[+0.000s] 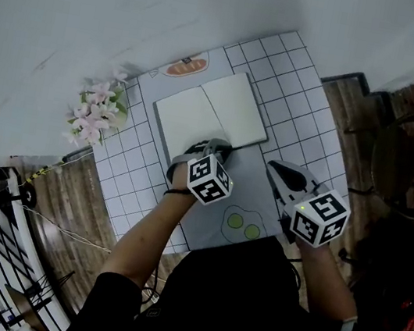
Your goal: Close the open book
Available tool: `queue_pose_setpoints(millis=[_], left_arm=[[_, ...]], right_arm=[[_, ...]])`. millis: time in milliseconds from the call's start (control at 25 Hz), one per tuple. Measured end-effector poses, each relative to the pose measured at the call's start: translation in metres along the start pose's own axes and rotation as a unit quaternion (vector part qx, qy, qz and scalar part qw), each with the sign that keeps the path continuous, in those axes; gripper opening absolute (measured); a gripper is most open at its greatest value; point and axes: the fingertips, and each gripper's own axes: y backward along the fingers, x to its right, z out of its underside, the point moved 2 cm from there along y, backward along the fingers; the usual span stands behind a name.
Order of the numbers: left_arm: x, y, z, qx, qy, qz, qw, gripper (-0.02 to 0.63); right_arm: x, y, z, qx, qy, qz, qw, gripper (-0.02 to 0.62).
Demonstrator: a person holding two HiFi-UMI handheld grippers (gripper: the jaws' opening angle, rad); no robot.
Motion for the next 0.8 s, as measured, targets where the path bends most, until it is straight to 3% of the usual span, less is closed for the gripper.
queue_pose_setpoints(millis=[200, 520, 640, 720, 800], left_arm=[[-0.009, 0.006, 0.001, 0.008, 0.016, -0.011, 0.9998, 0.012], [-0.021, 0.015, 0.006, 0.039, 0.082, -0.024, 0.9956, 0.011], [-0.032, 0.017, 0.015, 0.043, 0.106, -0.043, 0.9925, 0.009], [-0.042, 0.019, 0.024, 0.047, 0.127, -0.049, 0.9896, 0.009], [-0.047, 0.02, 0.029, 0.049, 0.123, -0.047, 0.99, 0.009]], right_arm=[[0.001, -0.002, 0.003, -0.002, -0.002, 0.0, 1.0, 0.003], [0.013, -0.03, 0.009, -0.026, 0.012, 0.007, 1.0, 0.012], [0.027, -0.054, 0.017, -0.049, 0.007, 0.007, 0.999, 0.132], [0.036, -0.074, 0.022, -0.063, -0.002, 0.002, 0.998, 0.164], [0.044, -0.091, 0.023, -0.072, 0.001, 0.003, 0.997, 0.181]])
